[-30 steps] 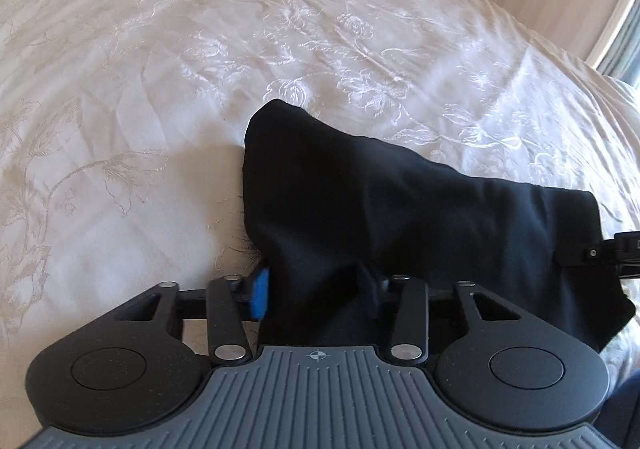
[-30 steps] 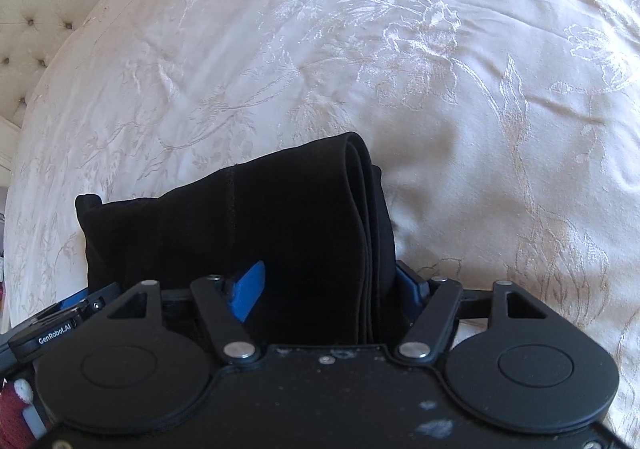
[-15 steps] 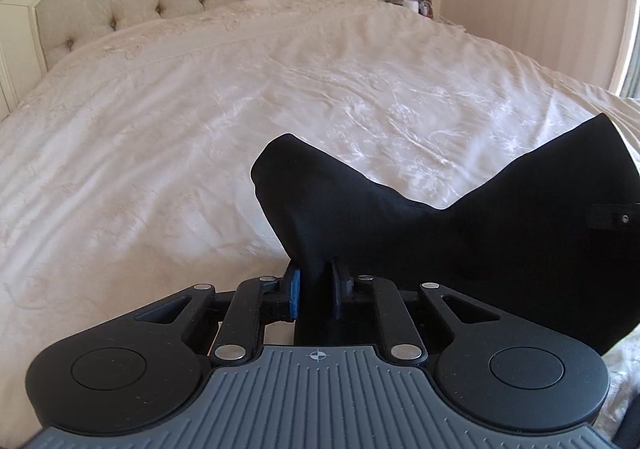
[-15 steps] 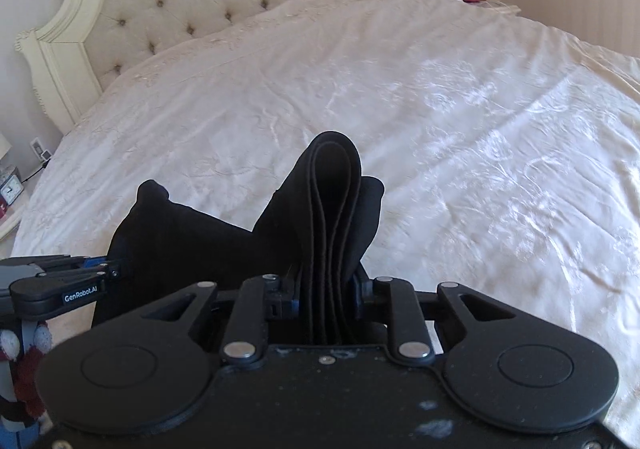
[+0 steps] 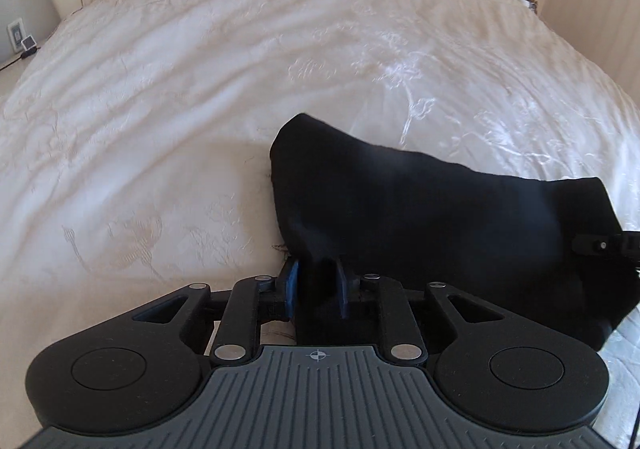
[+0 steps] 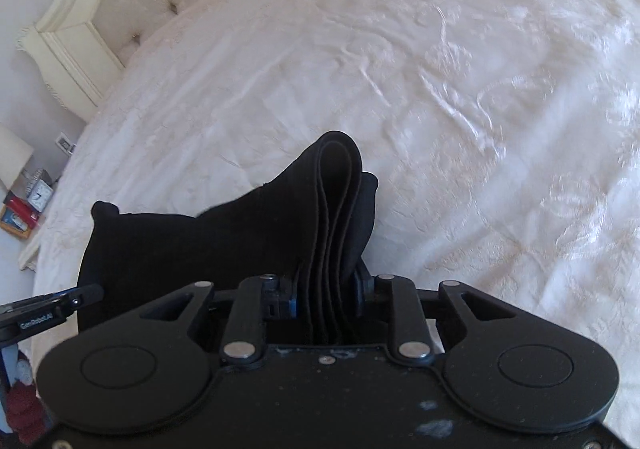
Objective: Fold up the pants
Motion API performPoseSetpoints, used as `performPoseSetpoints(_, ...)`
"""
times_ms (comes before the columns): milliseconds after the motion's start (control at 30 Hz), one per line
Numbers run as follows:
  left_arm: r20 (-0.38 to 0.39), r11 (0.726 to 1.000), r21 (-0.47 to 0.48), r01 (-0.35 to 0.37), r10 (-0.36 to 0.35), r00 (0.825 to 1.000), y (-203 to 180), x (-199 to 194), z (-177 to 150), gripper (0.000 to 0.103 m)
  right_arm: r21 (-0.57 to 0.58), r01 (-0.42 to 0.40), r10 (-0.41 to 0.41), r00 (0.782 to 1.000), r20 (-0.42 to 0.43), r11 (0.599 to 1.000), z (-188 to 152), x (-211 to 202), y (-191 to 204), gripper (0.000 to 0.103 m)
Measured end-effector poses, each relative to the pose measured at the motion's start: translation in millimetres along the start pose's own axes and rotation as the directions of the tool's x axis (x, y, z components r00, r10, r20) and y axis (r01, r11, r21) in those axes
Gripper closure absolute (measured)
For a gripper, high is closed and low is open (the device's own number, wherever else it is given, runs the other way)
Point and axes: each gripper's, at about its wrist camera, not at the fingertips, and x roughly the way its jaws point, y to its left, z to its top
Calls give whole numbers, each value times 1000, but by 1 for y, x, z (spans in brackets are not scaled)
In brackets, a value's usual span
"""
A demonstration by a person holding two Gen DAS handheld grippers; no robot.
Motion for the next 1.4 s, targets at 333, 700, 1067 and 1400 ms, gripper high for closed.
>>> performPoseSetpoints(333, 92, 996, 8, -88, 87, 992, -1, -19, -3, 72, 105, -100, 97, 995, 29, 989, 0, 0, -27, 67)
performPoseSetpoints(700, 125, 994, 87, -68, 57, 990, -36, -64, -40, 71, -343, 106, 22, 937, 349, 933, -51, -95, 38, 102)
performPoseSetpoints(1067, 57, 990, 80, -120, 116, 992, -32, -49, -57, 66, -370, 139, -52, 970, 236, 919, -96, -78, 34, 99)
performPoseSetpoints(1400, 98, 996, 63, -69, 63, 993, -68, -94, -100, 47, -294, 106, 1, 939, 344, 950, -145, -143, 52, 67)
